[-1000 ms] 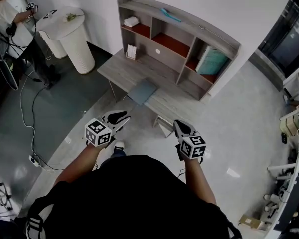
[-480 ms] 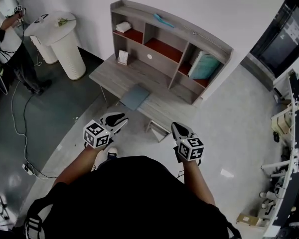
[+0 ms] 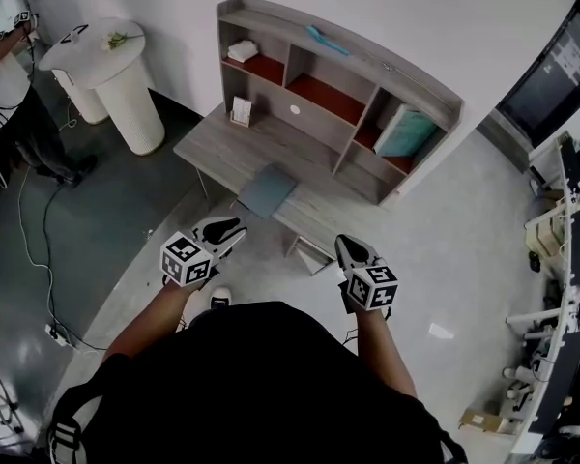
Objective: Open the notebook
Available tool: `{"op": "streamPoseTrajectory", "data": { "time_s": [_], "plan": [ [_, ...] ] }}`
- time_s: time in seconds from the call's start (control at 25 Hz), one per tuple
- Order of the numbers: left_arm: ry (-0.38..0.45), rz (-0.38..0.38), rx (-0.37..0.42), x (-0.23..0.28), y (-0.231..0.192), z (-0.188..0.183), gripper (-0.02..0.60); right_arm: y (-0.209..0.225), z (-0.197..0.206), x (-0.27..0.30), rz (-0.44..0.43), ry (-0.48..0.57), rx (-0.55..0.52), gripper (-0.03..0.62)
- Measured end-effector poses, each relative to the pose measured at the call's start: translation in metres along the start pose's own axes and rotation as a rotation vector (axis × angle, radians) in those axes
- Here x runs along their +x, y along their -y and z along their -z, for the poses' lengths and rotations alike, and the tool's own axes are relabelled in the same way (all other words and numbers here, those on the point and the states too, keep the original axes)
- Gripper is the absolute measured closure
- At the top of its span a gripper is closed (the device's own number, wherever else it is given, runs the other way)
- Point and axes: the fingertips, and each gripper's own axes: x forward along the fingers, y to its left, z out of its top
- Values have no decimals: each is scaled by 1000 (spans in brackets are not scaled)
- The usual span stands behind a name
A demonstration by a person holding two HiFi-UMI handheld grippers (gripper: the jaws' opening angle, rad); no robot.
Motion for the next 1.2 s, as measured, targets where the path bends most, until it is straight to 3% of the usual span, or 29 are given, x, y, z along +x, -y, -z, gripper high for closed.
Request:
{"op": "streamPoseTrajectory", "data": {
  "time_s": [0.36, 1.2],
  "plan": [
    [-17, 24, -10, -14, -51, -2, 468, -26, -9, 42, 23, -12, 16, 594],
    [-63, 160, -27, -8, -144, 0, 468, -64, -14, 115, 143, -44, 59, 594]
  ]
}}
